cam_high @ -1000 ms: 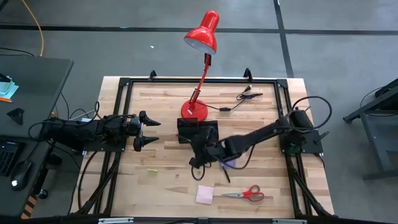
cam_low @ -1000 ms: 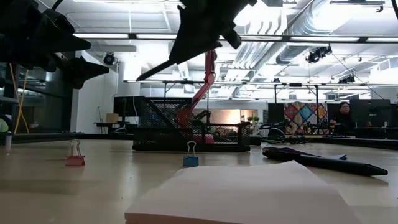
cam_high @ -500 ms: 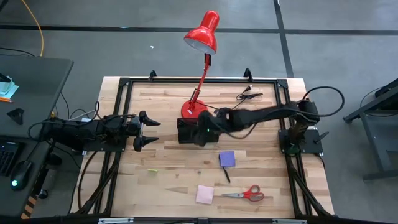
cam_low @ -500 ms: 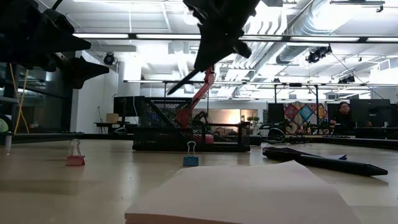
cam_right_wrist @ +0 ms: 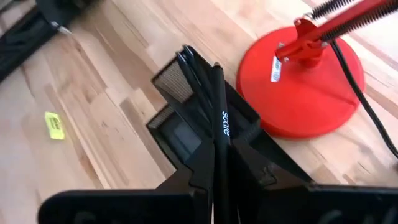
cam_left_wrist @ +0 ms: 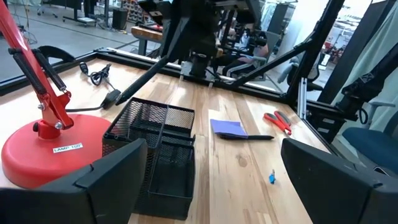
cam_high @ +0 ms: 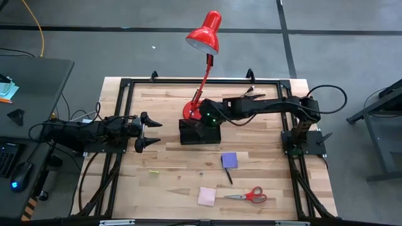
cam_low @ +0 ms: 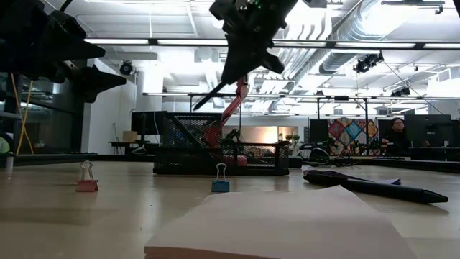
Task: Pick and place office supplies into organizer
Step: Put the black pen into the black desk organizer
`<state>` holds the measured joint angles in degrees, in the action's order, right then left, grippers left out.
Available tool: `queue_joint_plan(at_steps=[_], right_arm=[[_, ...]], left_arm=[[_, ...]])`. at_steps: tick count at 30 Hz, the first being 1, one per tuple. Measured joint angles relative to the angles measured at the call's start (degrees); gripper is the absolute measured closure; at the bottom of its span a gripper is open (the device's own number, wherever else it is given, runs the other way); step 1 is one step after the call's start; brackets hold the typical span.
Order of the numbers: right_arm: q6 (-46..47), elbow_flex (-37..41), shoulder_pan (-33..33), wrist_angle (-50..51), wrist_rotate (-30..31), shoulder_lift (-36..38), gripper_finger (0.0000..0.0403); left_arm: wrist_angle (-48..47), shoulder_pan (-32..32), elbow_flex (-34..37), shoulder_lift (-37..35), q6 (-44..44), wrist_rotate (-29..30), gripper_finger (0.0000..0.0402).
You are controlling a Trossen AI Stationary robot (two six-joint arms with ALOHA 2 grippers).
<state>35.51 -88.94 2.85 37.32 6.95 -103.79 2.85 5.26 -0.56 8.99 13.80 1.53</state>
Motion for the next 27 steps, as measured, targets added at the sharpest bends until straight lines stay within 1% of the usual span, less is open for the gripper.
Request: queue_joint_plan(at_steps=[6, 8, 13, 18, 22, 27], right_arm=[[0.15, -0.03, -0.4, 1.09, -1.19, -0.25, 0.0386], [0.28, -0.03, -0.35, 1.26, -2.14, -0.37, 0.0384], [0.28, -0.03, -0.61, 1.57, -2.05, -1.09, 0.0379], [0.26, -0.03, -0.63, 1.97, -4.34, -2.43, 0.0375], [0.06, -0.03, -0.63, 2.29, -5.04, -3.37, 0.0362], [-1.77, -0.01, -0.63, 0.24, -2.97, -3.58, 0.0332]], left_arm=[[0.0, -0.01, 0.0, 0.0, 0.01, 0.01, 0.0043], [0.0, -0.02, 0.0, 0.0, 0.02, 0.01, 0.0043], [0.0, -0.01, 0.0, 0.0, 0.0, 0.01, 0.0043], [0.0, -0.02, 0.0, 0.0, 0.0, 0.23, 0.0043], [-0.16, -0.01, 0.02, 0.0, 0.02, 0.5, 0.0043], [-0.02, -0.02, 0.02, 0.02, 0.0, 0.67, 0.0043]])
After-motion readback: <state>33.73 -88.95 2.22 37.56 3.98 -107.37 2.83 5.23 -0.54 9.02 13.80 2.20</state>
